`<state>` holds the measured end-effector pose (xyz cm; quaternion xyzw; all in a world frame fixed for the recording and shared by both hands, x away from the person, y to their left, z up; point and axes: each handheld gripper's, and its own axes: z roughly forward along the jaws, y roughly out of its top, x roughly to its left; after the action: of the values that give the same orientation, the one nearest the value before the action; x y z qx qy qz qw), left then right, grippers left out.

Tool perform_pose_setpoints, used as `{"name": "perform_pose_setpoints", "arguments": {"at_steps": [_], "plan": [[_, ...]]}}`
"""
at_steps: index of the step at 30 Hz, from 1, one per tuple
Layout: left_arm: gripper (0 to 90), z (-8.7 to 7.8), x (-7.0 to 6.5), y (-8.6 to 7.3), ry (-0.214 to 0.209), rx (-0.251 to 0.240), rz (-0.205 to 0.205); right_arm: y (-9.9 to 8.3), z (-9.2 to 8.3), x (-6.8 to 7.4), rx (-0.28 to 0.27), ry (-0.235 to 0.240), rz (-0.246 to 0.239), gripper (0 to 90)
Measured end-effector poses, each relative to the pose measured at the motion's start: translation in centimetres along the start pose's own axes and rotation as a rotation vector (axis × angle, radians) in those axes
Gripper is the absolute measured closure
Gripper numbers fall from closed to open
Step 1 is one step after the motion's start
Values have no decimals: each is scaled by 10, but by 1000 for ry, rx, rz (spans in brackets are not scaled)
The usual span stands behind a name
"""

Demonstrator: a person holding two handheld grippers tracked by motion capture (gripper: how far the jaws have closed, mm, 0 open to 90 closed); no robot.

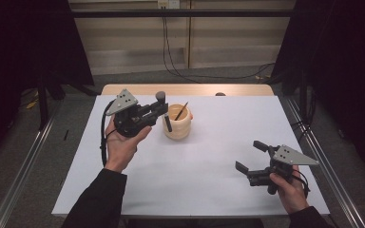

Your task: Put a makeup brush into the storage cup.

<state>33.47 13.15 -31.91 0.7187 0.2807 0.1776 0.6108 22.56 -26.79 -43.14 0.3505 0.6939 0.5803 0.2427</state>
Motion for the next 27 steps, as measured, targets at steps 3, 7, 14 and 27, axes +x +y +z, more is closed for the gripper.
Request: {"name": "perform_pose_setpoints", "arguments": {"at_steps": [3, 7, 14, 27], "plan": [[778, 2, 2, 3, 12, 6, 2, -1, 1, 0, 4, 2, 5, 0], [778, 7, 6, 9, 11, 2, 14, -1, 1, 1, -1, -2, 7, 0], [778, 13, 12, 19, 23, 1, 38, -2, 1, 0, -2, -2, 11, 0], [779, 26, 26, 31, 45, -18, 30, -2, 0, 0, -9, -6, 7, 0]]}}
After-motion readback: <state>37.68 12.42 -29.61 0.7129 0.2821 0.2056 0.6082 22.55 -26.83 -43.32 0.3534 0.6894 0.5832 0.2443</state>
